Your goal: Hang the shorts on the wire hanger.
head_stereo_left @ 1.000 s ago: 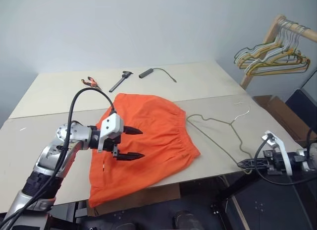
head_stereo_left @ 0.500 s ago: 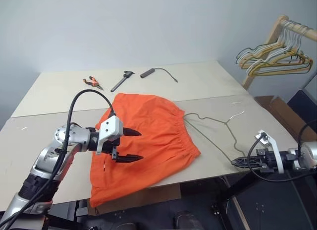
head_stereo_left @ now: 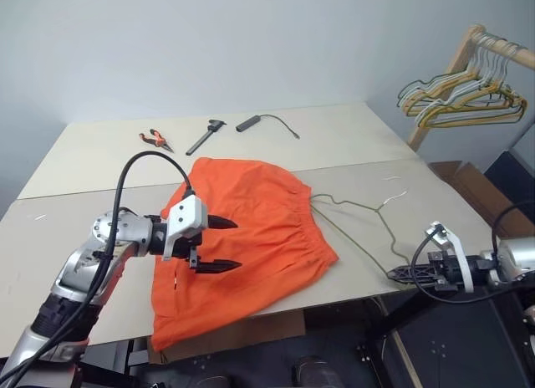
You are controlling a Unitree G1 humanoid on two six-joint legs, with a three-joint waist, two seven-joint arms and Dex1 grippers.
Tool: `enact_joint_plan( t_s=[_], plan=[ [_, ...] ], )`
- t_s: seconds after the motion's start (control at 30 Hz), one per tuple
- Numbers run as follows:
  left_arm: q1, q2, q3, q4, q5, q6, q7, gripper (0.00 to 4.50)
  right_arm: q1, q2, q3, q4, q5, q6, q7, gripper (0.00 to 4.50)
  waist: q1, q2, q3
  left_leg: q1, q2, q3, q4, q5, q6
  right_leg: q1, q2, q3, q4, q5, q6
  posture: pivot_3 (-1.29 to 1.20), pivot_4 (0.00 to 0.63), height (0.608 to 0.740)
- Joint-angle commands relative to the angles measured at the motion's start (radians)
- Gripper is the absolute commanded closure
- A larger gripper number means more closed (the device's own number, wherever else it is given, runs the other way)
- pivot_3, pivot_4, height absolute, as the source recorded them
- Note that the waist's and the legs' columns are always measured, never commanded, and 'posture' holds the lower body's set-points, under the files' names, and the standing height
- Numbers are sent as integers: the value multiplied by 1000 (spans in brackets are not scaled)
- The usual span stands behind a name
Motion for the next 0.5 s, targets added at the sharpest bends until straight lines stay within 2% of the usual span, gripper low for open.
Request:
enact_joint_plan(
  t_s=[0.03, 0.23, 0.5],
  plan=[
    [3, 7, 27, -33, -4, -16, 9, 19, -42, -2, 18, -17, -2, -17, 85, 4500, 1, 0, 0, 0, 0, 0, 0, 0, 0, 0, 0, 0, 0, 0, 0, -79, 0, 740],
    [9, -1, 23, -35, -2, -19, 23, 19, -94, 22, 83, 23, 5, -62, 102, 4500, 3, 0, 0, 0, 0, 0, 0, 0, 0, 0, 0, 0, 0, 0, 0, -70, 0, 740],
    [-8, -22, 8, -36, 4, -18, 33, 19, -283, 167, 133, 314, -104, -128, 102, 4500, -1, 0, 0, 1, 0, 0, 0, 0, 0, 0, 0, 0, 2, 0, 0, -70, 0, 740]
  ],
)
